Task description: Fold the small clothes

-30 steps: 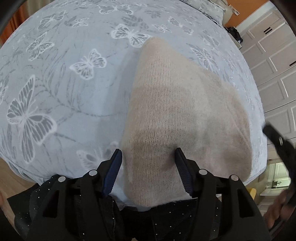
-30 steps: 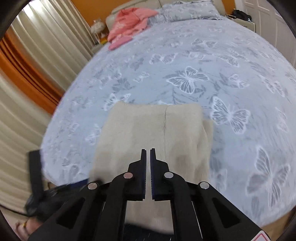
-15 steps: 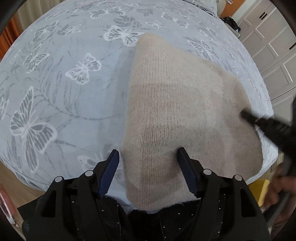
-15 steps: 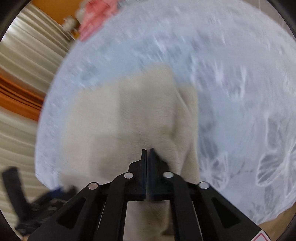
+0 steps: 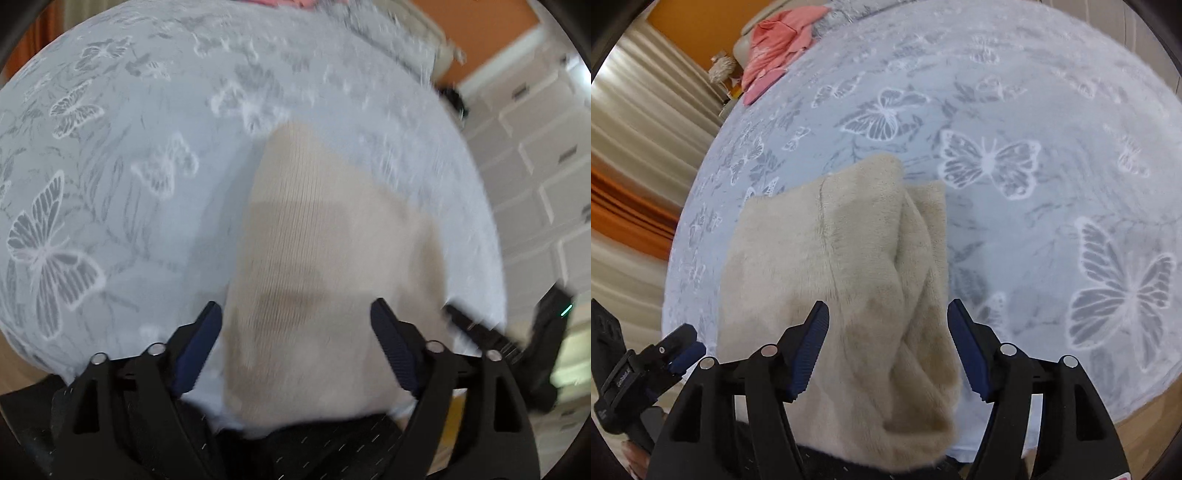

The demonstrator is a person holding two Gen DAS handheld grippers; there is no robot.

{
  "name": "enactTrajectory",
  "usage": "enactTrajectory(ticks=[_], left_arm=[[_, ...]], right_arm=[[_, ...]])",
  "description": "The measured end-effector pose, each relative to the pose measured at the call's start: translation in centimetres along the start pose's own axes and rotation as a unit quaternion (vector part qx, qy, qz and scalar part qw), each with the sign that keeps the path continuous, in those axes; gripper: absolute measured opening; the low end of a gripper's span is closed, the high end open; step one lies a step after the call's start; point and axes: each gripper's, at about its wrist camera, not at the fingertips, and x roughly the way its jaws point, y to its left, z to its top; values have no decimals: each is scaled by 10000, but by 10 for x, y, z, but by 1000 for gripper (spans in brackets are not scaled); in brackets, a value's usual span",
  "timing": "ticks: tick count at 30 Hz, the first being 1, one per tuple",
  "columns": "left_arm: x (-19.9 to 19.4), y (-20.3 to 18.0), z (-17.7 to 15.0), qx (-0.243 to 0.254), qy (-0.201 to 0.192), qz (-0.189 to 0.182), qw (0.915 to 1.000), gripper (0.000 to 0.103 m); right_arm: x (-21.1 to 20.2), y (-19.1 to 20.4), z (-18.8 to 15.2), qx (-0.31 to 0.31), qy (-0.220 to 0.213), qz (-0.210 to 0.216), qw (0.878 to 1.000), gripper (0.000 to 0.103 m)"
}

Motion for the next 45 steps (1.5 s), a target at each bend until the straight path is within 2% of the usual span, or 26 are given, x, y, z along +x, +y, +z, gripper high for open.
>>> enactTrajectory(ticks=[1, 2, 3, 5, 8, 10, 12, 13, 15, 19, 21, 23, 26, 30, 36, 39, 41, 42, 45], left_arm=[[4, -2, 7, 36, 8, 61, 10000, 82], [11, -3, 11, 130, 71, 169, 9997, 82], [20, -5, 15, 254, 148, 367, 9989, 82], [31, -8, 16, 416, 220, 686, 9965, 81], [26, -12, 14, 526, 78, 702, 9961, 81], [25, -15, 12, 649, 47, 754, 9950, 81], [30, -17, 11, 769, 69, 830, 9936, 81], [34, -18, 9, 812, 140, 894, 9926, 81], [40, -20, 7, 822, 277, 923, 9919, 81], [42, -28, 1, 1105, 184, 1115, 9874, 81], [42, -30, 0, 1195, 160, 1157, 9859, 81], [43, -31, 1, 1193, 188, 1153, 9860, 81], [42, -32, 2, 1183, 175, 1147, 9862, 81], [40, -34, -1, 1178, 207, 1143, 9862, 81], [35, -33, -7, 1161, 260, 1101, 9868, 82], [32, -26, -7, 889, 354, 708, 9929, 89], [31, -8, -4, 274, 403, 65, 9988, 92], [32, 7, -2, -208, 464, -250, 9984, 93], [44, 33, -2, -971, 606, -471, 9923, 94]], right_arm=[[8, 3, 4, -42, 44, 56, 10000, 61], [17, 9, 8, -129, 195, 81, 9997, 25], [17, 18, 11, -201, 233, 128, 9994, 18], [-14, 46, 15, -604, -241, 512, 9966, 17], [-49, 56, 15, -791, -741, 614, 9922, 16], [-31, 35, 15, -638, -579, 331, 9957, 17], [20, 0, 8, -470, 187, -464, 9976, 18], [33, -11, 3, -337, 378, -455, 9977, 19], [16, -16, 1, 46, 77, 39, 10000, 25], [-7, -12, -3, 161, -132, 140, 9997, 30], [-14, -12, -6, 208, -176, 87, 9996, 50], [-18, -17, -13, 285, -163, 28, 9995, 57], [-17, -21, -17, 362, -58, -10, 9993, 64], [-20, -26, -24, 408, 7, 22, 9992, 69], [-14, -28, -32, 594, 148, 330, 9976, 76], [-4, -31, -30, 659, 291, 378, 9967, 82], [5, -35, -30, 787, 424, 446, 9950, 83], [9, -37, -31, 860, 473, 490, 9940, 84], [26, -45, -33, 1127, 645, 651, 9894, 85]])
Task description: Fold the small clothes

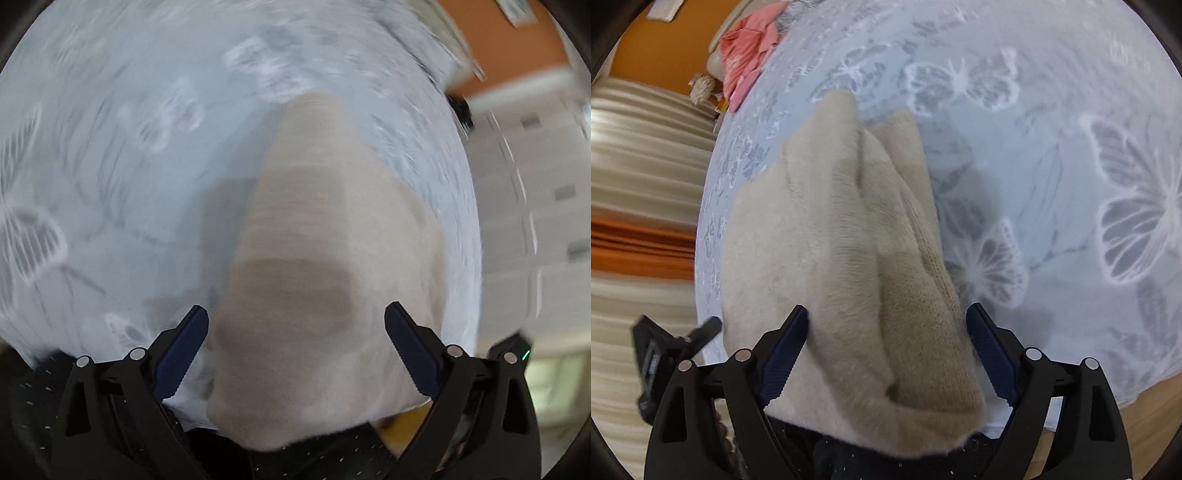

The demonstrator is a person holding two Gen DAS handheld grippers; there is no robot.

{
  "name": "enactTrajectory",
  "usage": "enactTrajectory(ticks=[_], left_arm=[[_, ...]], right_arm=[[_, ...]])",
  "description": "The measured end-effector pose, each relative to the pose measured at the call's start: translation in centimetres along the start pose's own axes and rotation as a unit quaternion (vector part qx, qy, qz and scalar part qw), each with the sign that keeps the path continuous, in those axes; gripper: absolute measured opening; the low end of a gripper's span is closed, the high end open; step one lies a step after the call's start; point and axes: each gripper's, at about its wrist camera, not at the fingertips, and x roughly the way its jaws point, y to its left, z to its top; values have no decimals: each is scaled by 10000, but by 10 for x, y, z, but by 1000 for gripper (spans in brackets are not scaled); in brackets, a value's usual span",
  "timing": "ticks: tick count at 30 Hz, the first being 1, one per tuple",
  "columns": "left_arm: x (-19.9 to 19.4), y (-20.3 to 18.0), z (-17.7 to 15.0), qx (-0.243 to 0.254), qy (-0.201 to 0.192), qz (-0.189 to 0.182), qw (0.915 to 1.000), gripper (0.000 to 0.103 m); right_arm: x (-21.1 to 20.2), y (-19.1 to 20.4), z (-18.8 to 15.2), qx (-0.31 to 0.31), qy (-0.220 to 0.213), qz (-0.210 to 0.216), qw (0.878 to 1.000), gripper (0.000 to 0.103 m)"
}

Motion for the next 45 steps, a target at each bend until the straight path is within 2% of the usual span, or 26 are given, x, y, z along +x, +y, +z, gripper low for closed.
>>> enactTrajectory(ticks=[2, 4, 6, 8, 12, 13, 14, 15, 16, 18, 20, 23, 25, 26, 27, 29, 32, 33, 35, 38, 40, 41, 43, 45], left_arm=[[11, 14, 1, -263, 157, 16, 9995, 95], [19, 23, -2, -486, 252, -183, 9983, 97], [25, 28, -5, -726, 337, -369, 9961, 98], [31, 30, -9, -970, 458, -593, 9925, 98], [42, 25, -13, -1034, 690, -768, 9893, 98], [46, 21, -13, -975, 774, -786, 9891, 98], [48, 17, -13, -888, 828, -740, 9898, 98], [51, 11, -14, -738, 870, -626, 9915, 98], [51, 7, -14, -628, 908, -591, 9921, 95], [49, -1, -15, -441, 968, -445, 9933, 88], [43, -3, -15, -394, 981, -466, 9933, 73], [25, -15, -20, -113, 903, -749, 9930, 59], [17, -26, -25, 154, 793, -787, 9936, 59], [16, -30, -27, 238, 760, -729, 9942, 62], [18, -33, -30, 309, 740, -545, 9953, 64], [24, -36, -34, 359, 767, -178, 9962, 65], [26, -41, -36, 621, 725, 224, 9952, 67], [22, -45, -40, 764, 624, 310, 9946, 68], [10, -51, -45, 1113, 398, 542, 9915, 74], [-12, -56, -55, 1679, 54, 656, 9836, 79], [-24, -60, -61, 2010, -103, 756, 9766, 81], [-26, -62, -58, 2096, -143, 808, 9743, 82], [-31, -69, -62, 2285, -254, 941, 9687, 82], [-37, -69, -67, 2372, -292, 1040, 9654, 83]], right_arm=[[9, -5, 0, 187, 112, 134, 9997, 86], [13, -7, -2, 327, 76, 238, 9992, 89], [16, -7, -4, 434, 23, 380, 9983, 98], [18, -6, -5, 546, 4, 465, 9974, 98], [22, -3, -8, 589, -9, 671, 9960, 97], [23, -2, -8, 580, -1, 730, 9956, 92], [23, -1, -8, 562, 28, 779, 9954, 73], [22, 1, -7, 556, 37, 801, 9952, 62], [20, 1, -6, 554, 13, 831, 9950, 59], [10, 6, -5, 512, -139, 931, 9942, 45], [-6, 12, -5, 347, -388, 988, 9937, 41], [-29, 25, -2, 3, -670, 846, 9942, 40], [-29, 27, 3, -219, -629, 496, 9965, 45], [-25, 24, 6, -225, -537, 312, 9978, 52], [-22, 20, 6, -234, -461, -32, 9987, 54], [-28, 16, 0, -306, -535, -400, 9973, 55], [-48, 16, -16, -420, -769, -431, 9952, 67], [-55, 16, -23, -457, -782, -387, 9951, 67], [-60, 14, -34, -515, -653, -257, 9962, 70], [-55, 8, -48, -494, -385, -124, 9980, 70], [-46, 14, -50, -676, -295, -227, 9970, 41], [-42, 20, -49, -711, -198, -209, 9971, 16], [-46, 31, -46, -794, -220, -42, 9966, 14], [-53, 57, -40, -1141, -362, 117, 9927, 13]])
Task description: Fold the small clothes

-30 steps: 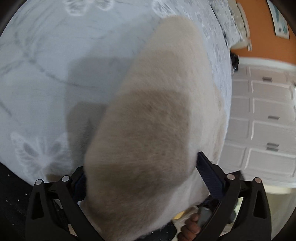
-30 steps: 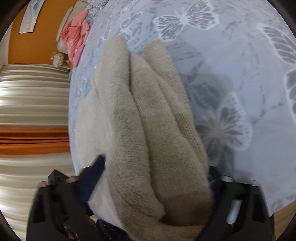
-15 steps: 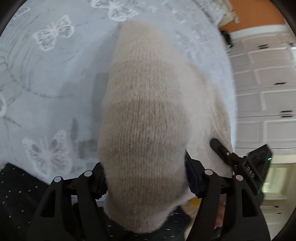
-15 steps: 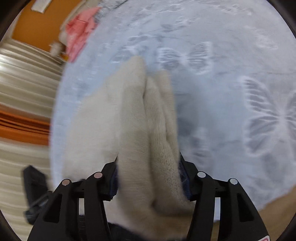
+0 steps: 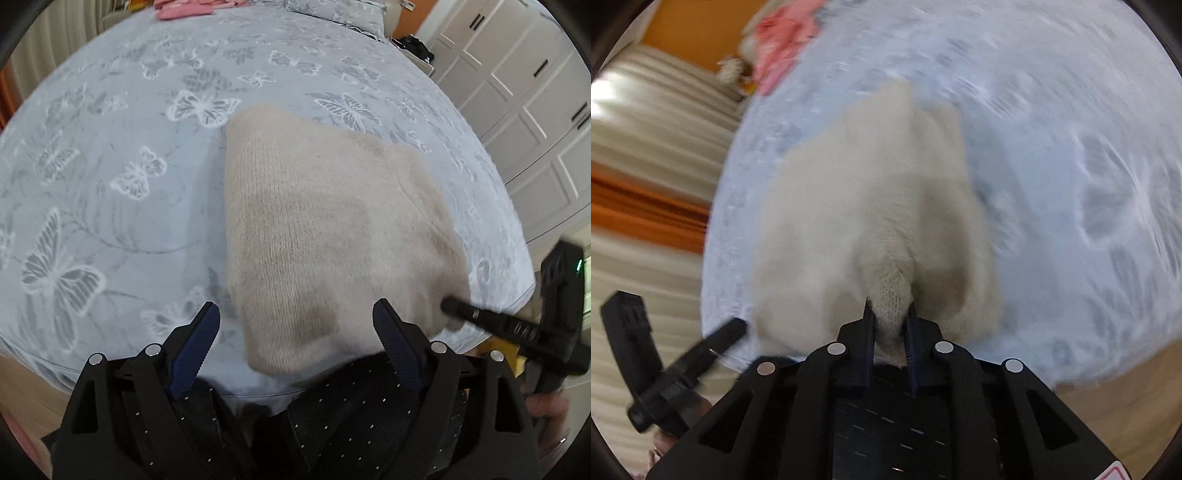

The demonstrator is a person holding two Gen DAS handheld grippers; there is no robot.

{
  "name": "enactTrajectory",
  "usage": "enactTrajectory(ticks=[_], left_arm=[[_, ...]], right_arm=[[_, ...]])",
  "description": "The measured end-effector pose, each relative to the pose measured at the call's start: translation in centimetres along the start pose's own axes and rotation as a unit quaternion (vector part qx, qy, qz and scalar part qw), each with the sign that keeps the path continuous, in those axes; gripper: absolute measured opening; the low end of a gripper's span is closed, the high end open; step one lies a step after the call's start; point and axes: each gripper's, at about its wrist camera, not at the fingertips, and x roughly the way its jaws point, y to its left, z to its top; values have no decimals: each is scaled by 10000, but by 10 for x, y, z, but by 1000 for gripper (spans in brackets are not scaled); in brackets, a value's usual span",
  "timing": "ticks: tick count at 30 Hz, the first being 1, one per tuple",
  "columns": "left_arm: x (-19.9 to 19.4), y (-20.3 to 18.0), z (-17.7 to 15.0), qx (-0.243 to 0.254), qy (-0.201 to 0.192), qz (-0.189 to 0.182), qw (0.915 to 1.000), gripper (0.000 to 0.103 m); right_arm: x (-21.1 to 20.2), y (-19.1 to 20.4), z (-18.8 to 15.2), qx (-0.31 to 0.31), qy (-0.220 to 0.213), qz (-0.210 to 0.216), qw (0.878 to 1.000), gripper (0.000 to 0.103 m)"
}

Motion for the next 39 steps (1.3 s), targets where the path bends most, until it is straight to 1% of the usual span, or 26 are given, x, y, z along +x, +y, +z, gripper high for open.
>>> enactTrajectory(ticks=[3, 5, 7, 9, 13, 14, 16, 17, 19, 20, 22, 23, 25, 26, 27, 28, 29, 30, 31, 32, 34, 36, 38, 39], left_arm=[[-2, -3, 0, 41, 22, 78, 10000, 83], [-3, -4, 1, 46, 2, 118, 9999, 83], [-6, -5, 1, 37, -27, 146, 9999, 83], [-9, -4, -2, 39, -39, 166, 9998, 83], [-12, -5, -6, 79, -42, 225, 9997, 83], [-12, -4, -7, 79, -34, 236, 9997, 84], [-11, -2, -9, 44, -1, 253, 9997, 85], [-10, -1, -9, 24, 17, 252, 9997, 85], [-10, 1, -11, -34, 57, 233, 9997, 85], [-10, 3, -12, -63, 65, 223, 9997, 85], [-10, 7, -12, -175, 70, 156, 9997, 86], [-9, 10, -12, -247, 82, 121, 9996, 86], [-5, 17, -11, -473, 143, 39, 9988, 86], [-2, 20, -10, -607, 179, -17, 9980, 86], [0, 24, -8, -731, 207, -69, 9971, 86], [2, 28, -5, -882, 223, -152, 9957, 86], [4, 32, -2, -1004, 223, -241, 9944, 89], [7, 36, 3, -1133, 222, -347, 9927, 90], [11, 41, 7, -1283, 224, -466, 9904, 91], [14, 45, 10, -1423, 250, -539, 9880, 91], [30, 55, 19, -1863, 389, -804, 9784, 91], [51, 63, 26, -2218, 574, -984, 9684, 91], [67, 66, 30, -2348, 678, -974, 9648, 93], [77, 66, 31, -2421, 738, -1058, 9616, 95]], right_arm=[[-16, 28, 17, -319, -237, 200, 9990, 13], [-24, 42, 24, -523, -364, 111, 9979, 14], [-24, 44, 27, -593, -329, -61, 9977, 15], [-21, 31, 21, -507, -216, -260, 9981, 17], [-12, -12, -2, -78, 57, -407, 9991, 17], [-9, -21, -8, 98, 140, -320, 9993, 16], [-17, -24, -13, 242, 31, -54, 9997, 15], [-29, -19, -12, 195, -157, 126, 9996, 15], [-50, -12, -9, 69, -490, 237, 9985, 14], [-56, -14, -7, 42, -576, 190, 9982, 13], [-49, -30, -6, 81, -476, -56, 9988, 11], [-33, -49, -9, 163, -184, -448, 9987, 12], [-9, -78, -17, 404, 311, -1015, 9935, 13], [-8, -92, -22, 744, 318, -809, 9934, 18], [-14, -96, -23, 955, 145, -465, 9942, 18], [-18, -97, -22, 1027, -5, -267, 9944, 21], [-25, -94, -17, 1039, -242, -123, 9942, 48], [-29, -91, -12, 1021, -387, -140, 9939, 83], [-32, -86, -6, 975, -573, -146, 9935, 90], [-30, -81, 3, 858, -659, -37, 9941, 90], [-16, -76, 16, 734, -510, 119, 9959, 92], [11, -78, 24, 749, -193, 67, 9970, 92], [45, -85, 25, 950, 259, 89, 9951, 92], [57, -89, 24, 1077, 409, 139, 9932, 92]])
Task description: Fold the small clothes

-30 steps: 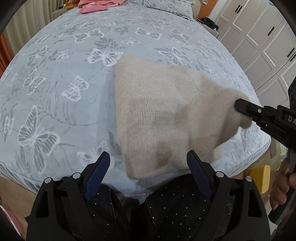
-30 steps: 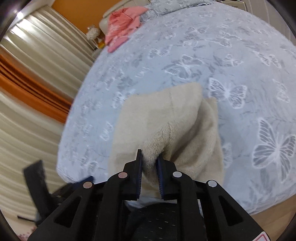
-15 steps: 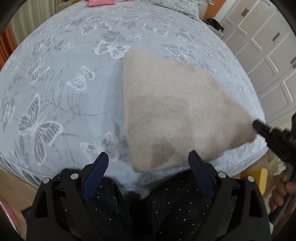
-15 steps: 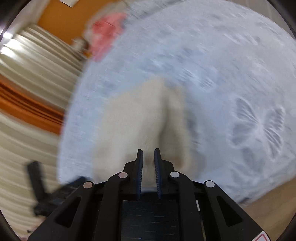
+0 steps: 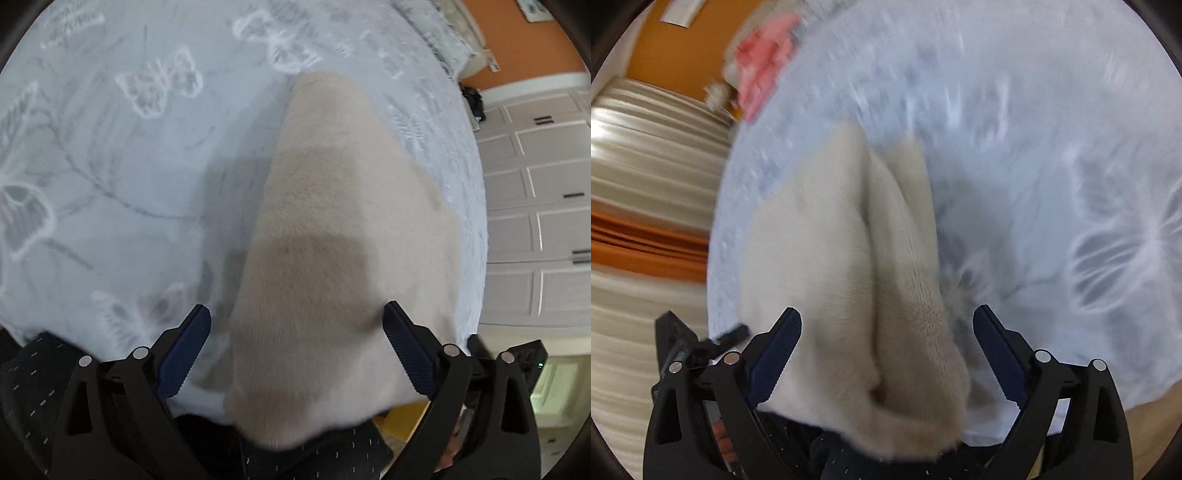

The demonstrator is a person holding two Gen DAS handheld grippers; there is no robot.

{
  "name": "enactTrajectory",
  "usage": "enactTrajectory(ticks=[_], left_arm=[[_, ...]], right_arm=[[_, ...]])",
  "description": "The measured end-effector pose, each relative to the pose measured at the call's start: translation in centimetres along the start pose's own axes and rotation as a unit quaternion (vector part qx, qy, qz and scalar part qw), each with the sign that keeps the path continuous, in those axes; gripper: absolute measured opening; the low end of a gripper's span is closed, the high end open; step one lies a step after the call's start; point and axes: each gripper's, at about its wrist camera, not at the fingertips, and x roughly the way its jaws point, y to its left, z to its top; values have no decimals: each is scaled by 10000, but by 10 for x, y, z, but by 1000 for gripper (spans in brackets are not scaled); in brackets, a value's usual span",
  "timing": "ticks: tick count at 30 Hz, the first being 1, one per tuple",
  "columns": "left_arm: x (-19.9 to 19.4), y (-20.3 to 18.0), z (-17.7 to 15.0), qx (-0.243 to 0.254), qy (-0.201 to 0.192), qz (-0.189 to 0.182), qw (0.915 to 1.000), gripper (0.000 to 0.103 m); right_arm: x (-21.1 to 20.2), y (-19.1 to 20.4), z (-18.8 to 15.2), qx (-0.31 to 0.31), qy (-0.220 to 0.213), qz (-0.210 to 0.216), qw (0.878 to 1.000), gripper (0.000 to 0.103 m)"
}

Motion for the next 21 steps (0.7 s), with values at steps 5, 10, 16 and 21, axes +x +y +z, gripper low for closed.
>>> enactTrajectory(ticks=[5, 10, 16, 21], left_arm=[[30, 12, 3, -413, 277, -267, 9984, 98], [26, 0, 3, -229, 286, -533, 9979, 69], [-43, -51, -9, 667, -130, -829, 9942, 49], [-116, -86, -29, 1191, -512, -1253, 9836, 49]], right_arm=[[17, -6, -8, 427, -144, 326, 9985, 88], [-7, 12, -10, 439, -323, 703, 9960, 39], [-93, 72, -30, -212, -969, 817, 9917, 37], [-180, 120, -66, -942, -1702, 894, 9768, 37]])
